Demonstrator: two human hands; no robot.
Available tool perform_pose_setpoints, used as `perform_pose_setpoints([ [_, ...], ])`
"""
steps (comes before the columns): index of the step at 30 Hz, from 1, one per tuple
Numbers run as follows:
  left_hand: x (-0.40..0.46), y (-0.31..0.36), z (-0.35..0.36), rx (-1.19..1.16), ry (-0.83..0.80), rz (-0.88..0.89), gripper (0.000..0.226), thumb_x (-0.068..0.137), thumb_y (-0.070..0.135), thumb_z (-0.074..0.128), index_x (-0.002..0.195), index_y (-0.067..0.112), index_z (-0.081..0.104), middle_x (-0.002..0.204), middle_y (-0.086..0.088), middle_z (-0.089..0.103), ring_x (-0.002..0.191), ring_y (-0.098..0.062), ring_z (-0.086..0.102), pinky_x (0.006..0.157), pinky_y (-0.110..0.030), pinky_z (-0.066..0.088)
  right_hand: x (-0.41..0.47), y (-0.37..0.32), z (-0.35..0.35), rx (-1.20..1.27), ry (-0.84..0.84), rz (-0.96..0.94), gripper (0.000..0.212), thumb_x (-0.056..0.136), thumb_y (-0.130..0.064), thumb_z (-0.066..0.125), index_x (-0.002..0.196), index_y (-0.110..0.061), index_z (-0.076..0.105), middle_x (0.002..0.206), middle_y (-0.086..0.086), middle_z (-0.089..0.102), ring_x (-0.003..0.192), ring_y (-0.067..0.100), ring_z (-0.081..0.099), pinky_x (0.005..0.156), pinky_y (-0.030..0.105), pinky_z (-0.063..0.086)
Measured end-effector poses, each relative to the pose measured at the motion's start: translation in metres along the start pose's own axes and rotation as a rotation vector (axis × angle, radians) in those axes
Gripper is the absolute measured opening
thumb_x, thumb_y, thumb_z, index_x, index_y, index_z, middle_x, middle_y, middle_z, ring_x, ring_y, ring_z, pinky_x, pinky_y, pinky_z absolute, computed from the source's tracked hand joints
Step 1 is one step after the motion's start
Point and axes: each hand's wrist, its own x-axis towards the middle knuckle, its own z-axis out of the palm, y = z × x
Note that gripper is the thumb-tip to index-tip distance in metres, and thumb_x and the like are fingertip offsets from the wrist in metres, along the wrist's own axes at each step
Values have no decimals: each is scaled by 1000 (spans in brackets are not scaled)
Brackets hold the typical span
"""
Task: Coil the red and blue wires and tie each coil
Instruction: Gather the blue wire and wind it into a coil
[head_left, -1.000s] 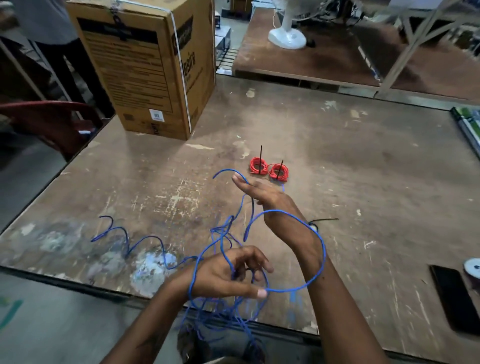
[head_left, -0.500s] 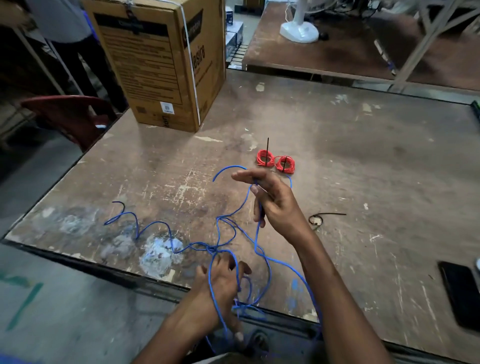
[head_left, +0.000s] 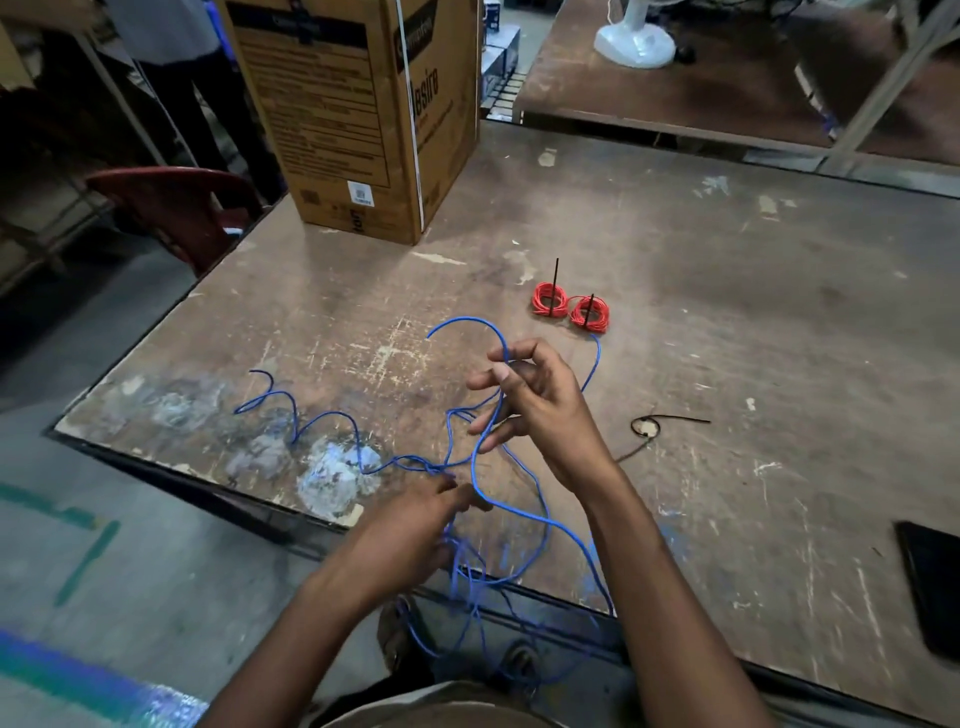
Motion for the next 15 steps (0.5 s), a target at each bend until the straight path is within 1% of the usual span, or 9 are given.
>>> perform_pose_setpoints([
  [2,-2,-5,-1,-216,-104,21,55,88,24,80,132,44,53,126,14,61,109,-3,66,91,-34,58,-2,1,4,58,19,9,16,111,-9,53,124,-2,46,105,20,69,70,42,77,51,43,63],
  [4,-2,-3,-8,-421,-113,8,48,94,17,76,134,34,56,124,16,64,101,-1,71,88,-32,61,-4,0,8,88,24,16,16,111,-9,53,122,-1,45,98,17,65,71,41,77,50,44,63],
  [5,-1,0,-12,-488,-74,5,48,96,17,74,138,31,55,125,17,64,100,-2,72,86,-31,62,-4,0,10,86,24,20,17,111,-10,54,122,0,45,96,16,64,70,41,77,50,43,63],
  [7,3,3,-21,-545,34,1,53,98,21,74,144,30,51,123,17,66,97,-4,74,82,-28,62,-6,0,12,69,12,29,17,110,-11,56,120,0,47,94,16,64,68,39,76,50,43,63],
  [8,5,4,-26,-555,94,-3,53,99,23,75,144,31,49,120,15,67,96,-5,74,80,-28,61,-7,-1,13,62,6,35,15,109,-12,57,116,-2,49,92,16,65,66,38,76,49,44,63],
  [10,10,6,-32,-564,209,-15,46,99,24,74,137,33,50,116,12,68,92,-8,75,76,-29,61,-11,-2,16,55,0,44,12,108,-14,61,108,-9,50,88,17,65,63,37,74,49,45,63],
  [12,15,4,-36,-607,293,-34,41,102,16,70,136,30,52,117,11,69,87,-14,76,75,-34,62,-15,-3,19,50,-16,43,14,107,-16,63,101,-11,51,83,19,63,59,36,73,48,44,61],
  [14,20,2,-40,-745,363,-55,44,105,2,55,142,26,51,120,5,70,89,-21,78,78,-40,65,-20,-6,21,32,-32,38,16,107,-18,63,102,-5,56,77,16,63,54,33,71,45,41,60],
  [15,22,1,-42,-862,397,-76,48,105,-4,45,143,23,51,122,1,71,91,-25,79,79,-42,65,-21,-7,21,12,-32,42,19,108,-20,62,105,-2,58,73,12,62,51,31,69,43,38,59],
])
